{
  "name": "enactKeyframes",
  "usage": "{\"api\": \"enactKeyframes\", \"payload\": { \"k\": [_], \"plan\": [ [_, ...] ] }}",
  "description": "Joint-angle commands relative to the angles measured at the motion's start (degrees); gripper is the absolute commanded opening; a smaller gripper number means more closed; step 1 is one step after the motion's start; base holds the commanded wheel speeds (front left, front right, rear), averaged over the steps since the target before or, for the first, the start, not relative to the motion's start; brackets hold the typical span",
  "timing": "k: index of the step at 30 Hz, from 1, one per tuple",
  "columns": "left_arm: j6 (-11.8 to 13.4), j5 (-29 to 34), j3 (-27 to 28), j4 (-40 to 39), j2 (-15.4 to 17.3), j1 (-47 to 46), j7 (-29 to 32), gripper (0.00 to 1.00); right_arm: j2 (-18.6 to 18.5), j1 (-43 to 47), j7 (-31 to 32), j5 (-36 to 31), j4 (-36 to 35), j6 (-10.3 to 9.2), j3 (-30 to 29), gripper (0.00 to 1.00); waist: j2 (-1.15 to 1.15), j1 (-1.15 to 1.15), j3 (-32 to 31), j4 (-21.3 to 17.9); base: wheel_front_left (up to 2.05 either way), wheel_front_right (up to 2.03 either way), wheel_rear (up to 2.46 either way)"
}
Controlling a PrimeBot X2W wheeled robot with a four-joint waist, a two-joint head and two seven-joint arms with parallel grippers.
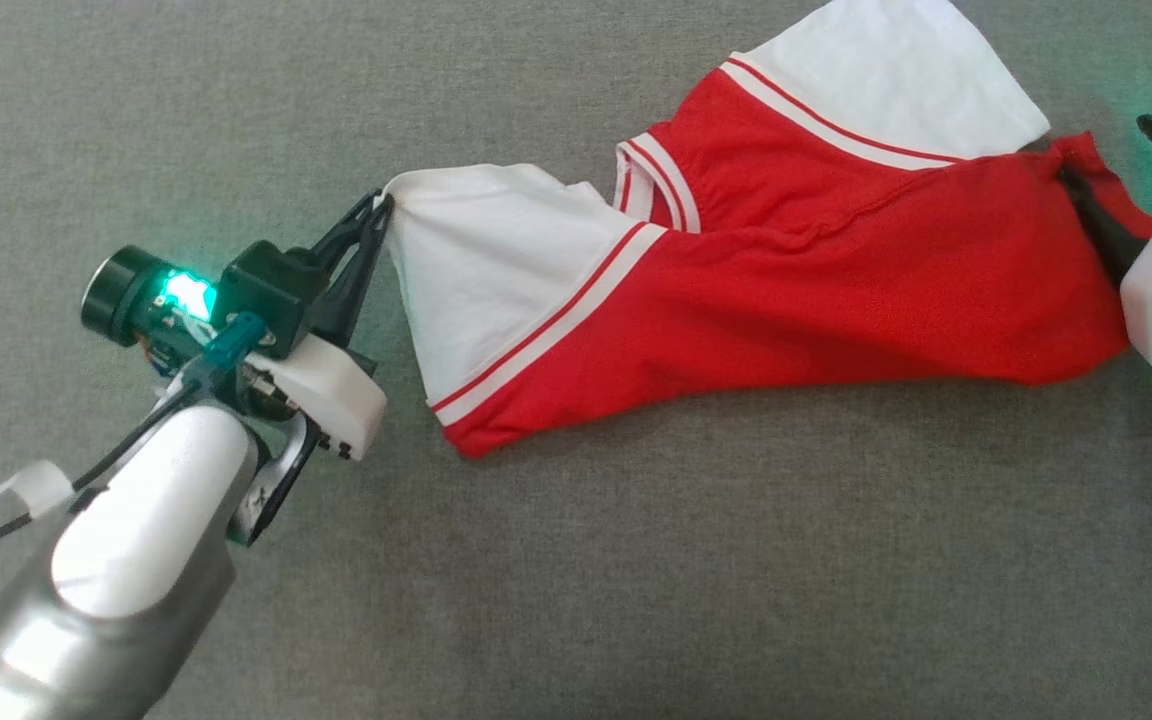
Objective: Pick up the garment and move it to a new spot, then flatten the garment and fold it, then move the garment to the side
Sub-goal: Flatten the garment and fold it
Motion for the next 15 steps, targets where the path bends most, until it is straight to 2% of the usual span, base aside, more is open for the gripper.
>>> {"api": "enactKeyframes", "payload": {
  "k": [1,3,4,6,7,9,11,15],
  "plan": [
    [0.1,0.1,2.1,-1.1,1.5,-2.8,-0.7,0.00,-2.0,0.7,0.8,1.2,-0.2,-0.05,1.7,1.00,0.00,0.00,0.0,0.2,0.00,0.00,0.00],
    [-0.1,0.0,1.8,-0.8,1.3,-2.8,-0.9,0.00,-2.7,-0.1,1.7,2.9,-0.2,-0.05,4.3,1.00,0.00,0.00,0.0,0.5,0.00,0.00,0.00],
    [-0.1,-0.1,1.8,-0.6,1.2,-2.8,-1.0,0.00,-3.1,-0.6,1.9,3.6,-0.1,-0.05,5.3,0.95,0.00,0.00,0.0,0.6,0.00,0.00,0.00],
    [-0.2,-0.3,1.6,-0.3,1.1,-2.7,-1.1,0.00,-3.9,-1.4,2.1,5.1,-0.4,-0.05,7.7,0.71,0.00,0.00,-0.1,0.7,0.00,0.00,0.00],
    [-0.3,-0.4,1.6,-0.2,1.0,-2.7,-1.2,0.00,-4.2,-1.8,2.3,6.0,-0.6,-0.05,8.9,0.50,0.00,0.00,-0.2,0.7,0.00,0.00,0.00],
    [-0.4,-0.6,1.5,0.2,1.1,-2.7,-1.3,0.00,-4.9,-2.6,2.8,7.9,-1.1,-0.05,11.5,0.31,0.00,0.00,-0.4,0.7,0.00,0.00,0.00],
    [-0.6,-0.9,1.5,0.5,1.0,-2.7,-1.3,0.00,-5.6,-3.4,3.1,9.6,-1.3,-0.05,13.7,0.00,0.00,0.00,-0.6,0.8,0.00,0.00,0.00],
    [-0.4,-1.2,1.8,0.9,1.1,-3.0,-1.9,0.00,-6.5,-5.8,0.0,11.2,-1.1,-0.05,15.9,0.00,0.00,0.00,-1.2,0.9,0.00,0.00,0.00]
  ]
}}
